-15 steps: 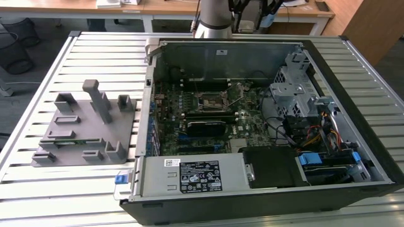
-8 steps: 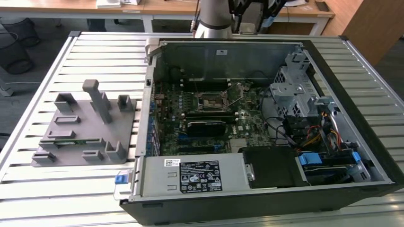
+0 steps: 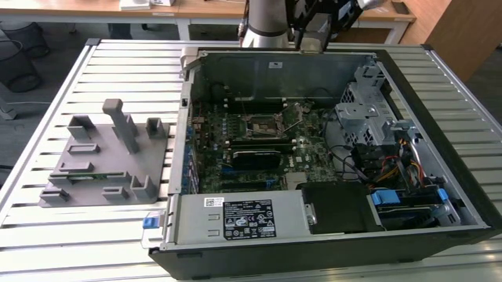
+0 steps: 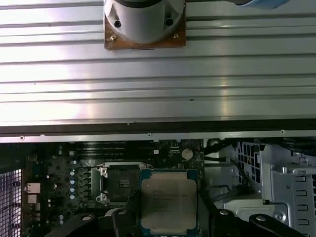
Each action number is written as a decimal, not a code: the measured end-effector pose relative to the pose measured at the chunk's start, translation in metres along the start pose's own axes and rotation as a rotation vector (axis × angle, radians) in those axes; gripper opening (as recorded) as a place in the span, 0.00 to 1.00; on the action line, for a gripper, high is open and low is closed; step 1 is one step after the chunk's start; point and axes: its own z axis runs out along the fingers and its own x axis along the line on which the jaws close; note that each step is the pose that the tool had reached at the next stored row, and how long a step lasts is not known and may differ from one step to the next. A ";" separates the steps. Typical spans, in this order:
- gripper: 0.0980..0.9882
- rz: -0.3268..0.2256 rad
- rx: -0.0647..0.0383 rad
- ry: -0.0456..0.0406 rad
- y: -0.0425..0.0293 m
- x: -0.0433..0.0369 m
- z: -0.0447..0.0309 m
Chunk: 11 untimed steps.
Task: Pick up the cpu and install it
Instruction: 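Pick up the cpu and move it towards the insertion slot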
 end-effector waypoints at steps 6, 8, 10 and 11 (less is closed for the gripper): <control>0.50 0.000 0.000 -0.0001 -0.0242 0.0069 0.0009; 0.50 0.000 0.000 0.0000 -0.0299 0.0122 0.0014; 0.50 0.000 0.000 0.0000 -0.0344 0.0189 0.0019; 0.50 0.000 0.000 -0.0001 -0.0369 0.0209 0.0019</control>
